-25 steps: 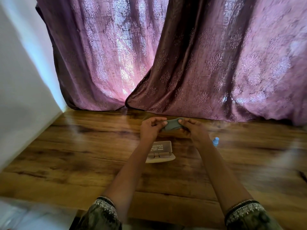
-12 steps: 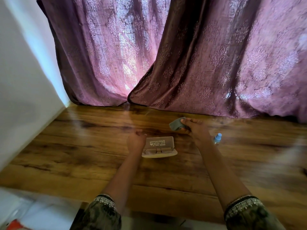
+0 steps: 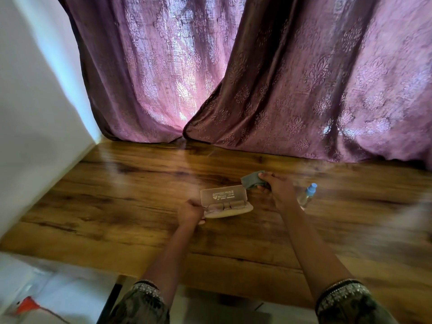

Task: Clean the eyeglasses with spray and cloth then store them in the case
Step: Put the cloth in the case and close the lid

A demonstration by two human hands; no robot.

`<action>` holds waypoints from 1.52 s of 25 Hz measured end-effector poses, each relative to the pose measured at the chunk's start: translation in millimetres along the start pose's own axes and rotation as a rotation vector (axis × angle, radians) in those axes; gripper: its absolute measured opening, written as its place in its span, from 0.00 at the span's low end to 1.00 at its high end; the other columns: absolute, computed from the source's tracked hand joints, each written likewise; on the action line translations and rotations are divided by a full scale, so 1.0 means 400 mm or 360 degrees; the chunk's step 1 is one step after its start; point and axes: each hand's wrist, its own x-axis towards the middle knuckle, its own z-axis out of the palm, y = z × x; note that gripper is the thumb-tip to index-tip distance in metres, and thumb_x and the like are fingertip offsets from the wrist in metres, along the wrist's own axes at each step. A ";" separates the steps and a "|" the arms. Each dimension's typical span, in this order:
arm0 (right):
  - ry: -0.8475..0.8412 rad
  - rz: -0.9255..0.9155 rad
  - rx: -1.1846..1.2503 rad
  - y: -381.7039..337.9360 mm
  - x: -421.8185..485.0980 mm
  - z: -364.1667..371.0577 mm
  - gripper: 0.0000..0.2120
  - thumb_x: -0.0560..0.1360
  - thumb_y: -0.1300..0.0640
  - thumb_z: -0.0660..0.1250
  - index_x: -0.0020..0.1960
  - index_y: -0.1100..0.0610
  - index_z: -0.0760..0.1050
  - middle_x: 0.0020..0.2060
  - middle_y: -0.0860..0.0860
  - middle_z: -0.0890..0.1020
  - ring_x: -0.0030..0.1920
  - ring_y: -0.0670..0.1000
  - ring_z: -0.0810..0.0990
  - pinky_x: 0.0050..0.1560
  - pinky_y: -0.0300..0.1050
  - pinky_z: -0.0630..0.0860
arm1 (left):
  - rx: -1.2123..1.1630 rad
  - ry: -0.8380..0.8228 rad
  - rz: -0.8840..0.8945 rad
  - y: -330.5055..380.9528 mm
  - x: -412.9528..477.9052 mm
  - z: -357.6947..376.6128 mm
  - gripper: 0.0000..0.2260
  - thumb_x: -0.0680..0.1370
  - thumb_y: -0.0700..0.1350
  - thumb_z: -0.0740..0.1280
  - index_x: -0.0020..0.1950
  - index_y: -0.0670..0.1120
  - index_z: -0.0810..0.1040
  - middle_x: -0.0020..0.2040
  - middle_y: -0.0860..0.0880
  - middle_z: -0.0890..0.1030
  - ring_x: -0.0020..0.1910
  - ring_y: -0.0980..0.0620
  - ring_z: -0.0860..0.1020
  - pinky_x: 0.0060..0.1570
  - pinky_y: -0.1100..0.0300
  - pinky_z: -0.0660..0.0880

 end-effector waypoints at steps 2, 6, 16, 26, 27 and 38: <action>0.0021 0.0022 0.0010 0.015 0.001 -0.003 0.06 0.73 0.66 0.67 0.38 0.60 0.75 0.36 0.54 0.79 0.29 0.45 0.80 0.27 0.33 0.77 | -0.0040 -0.0018 0.0006 -0.002 0.002 0.001 0.07 0.74 0.34 0.63 0.45 0.44 0.77 0.49 0.45 0.80 0.42 0.48 0.79 0.34 0.56 0.81; 0.0058 0.0059 0.0004 0.040 -0.003 0.002 0.07 0.73 0.67 0.66 0.37 0.61 0.73 0.36 0.55 0.78 0.30 0.48 0.80 0.24 0.33 0.76 | -0.0029 -0.0030 0.0036 -0.019 0.022 0.014 0.07 0.72 0.35 0.65 0.42 0.47 0.77 0.51 0.42 0.83 0.50 0.43 0.80 0.51 0.46 0.79; -0.0340 0.0340 -0.0625 0.170 -0.008 0.094 0.04 0.74 0.64 0.66 0.41 0.59 0.73 0.39 0.53 0.77 0.38 0.48 0.76 0.30 0.35 0.75 | 0.0121 -0.0094 0.0201 -0.020 0.002 0.008 0.14 0.73 0.34 0.66 0.58 0.43 0.77 0.53 0.44 0.82 0.51 0.47 0.80 0.47 0.57 0.76; 0.0005 -0.0023 -0.1399 0.229 0.013 0.033 0.08 0.70 0.57 0.71 0.49 0.57 0.80 0.46 0.55 0.83 0.47 0.53 0.80 0.41 0.41 0.71 | -0.0047 -0.0165 0.0181 -0.034 0.011 0.009 0.15 0.72 0.31 0.66 0.56 0.43 0.77 0.53 0.43 0.82 0.50 0.46 0.80 0.50 0.48 0.80; 0.0034 -0.0003 -0.1450 0.232 0.014 0.031 0.09 0.70 0.56 0.71 0.49 0.57 0.80 0.46 0.54 0.83 0.47 0.53 0.80 0.41 0.40 0.71 | -0.0066 -0.0167 0.0169 -0.035 0.014 0.011 0.15 0.72 0.31 0.66 0.57 0.44 0.77 0.53 0.43 0.82 0.50 0.46 0.80 0.50 0.47 0.80; 0.0092 0.0031 -0.1287 0.256 0.024 -0.038 0.27 0.74 0.55 0.65 0.70 0.55 0.62 0.63 0.58 0.73 0.58 0.59 0.75 0.53 0.53 0.76 | -0.0168 -0.0245 0.0151 -0.024 0.002 0.014 0.21 0.74 0.29 0.61 0.62 0.47 0.74 0.57 0.42 0.80 0.52 0.42 0.79 0.52 0.42 0.79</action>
